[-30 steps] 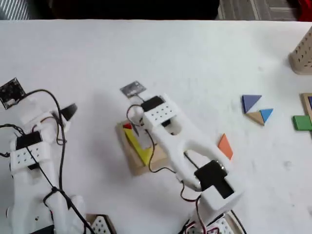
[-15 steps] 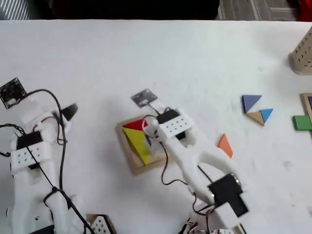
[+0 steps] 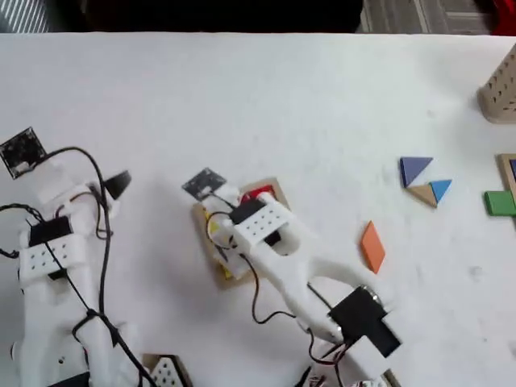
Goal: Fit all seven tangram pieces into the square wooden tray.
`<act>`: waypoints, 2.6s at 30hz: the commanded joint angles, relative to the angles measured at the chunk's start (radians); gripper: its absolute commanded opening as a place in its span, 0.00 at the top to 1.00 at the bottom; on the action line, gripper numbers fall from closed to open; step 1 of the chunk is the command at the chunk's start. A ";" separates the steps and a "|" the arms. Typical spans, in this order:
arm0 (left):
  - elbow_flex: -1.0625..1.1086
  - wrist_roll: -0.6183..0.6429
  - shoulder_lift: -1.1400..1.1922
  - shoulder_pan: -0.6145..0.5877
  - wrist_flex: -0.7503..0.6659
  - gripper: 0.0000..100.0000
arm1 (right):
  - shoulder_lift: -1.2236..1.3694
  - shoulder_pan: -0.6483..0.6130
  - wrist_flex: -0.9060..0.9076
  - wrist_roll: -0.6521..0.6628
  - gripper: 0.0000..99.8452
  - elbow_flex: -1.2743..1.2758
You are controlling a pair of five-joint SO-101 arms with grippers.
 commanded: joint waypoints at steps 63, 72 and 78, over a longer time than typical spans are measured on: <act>-0.002 -0.006 -0.025 -0.018 -0.072 0.63 | -0.389 -0.156 -0.291 0.038 0.98 0.436; -0.002 -0.006 -0.025 -0.021 -0.075 0.63 | -0.265 -0.156 -0.427 0.034 0.98 0.341; 0.000 -0.006 -0.025 -0.019 -0.075 0.63 | -0.128 -0.156 -0.510 0.032 0.98 0.206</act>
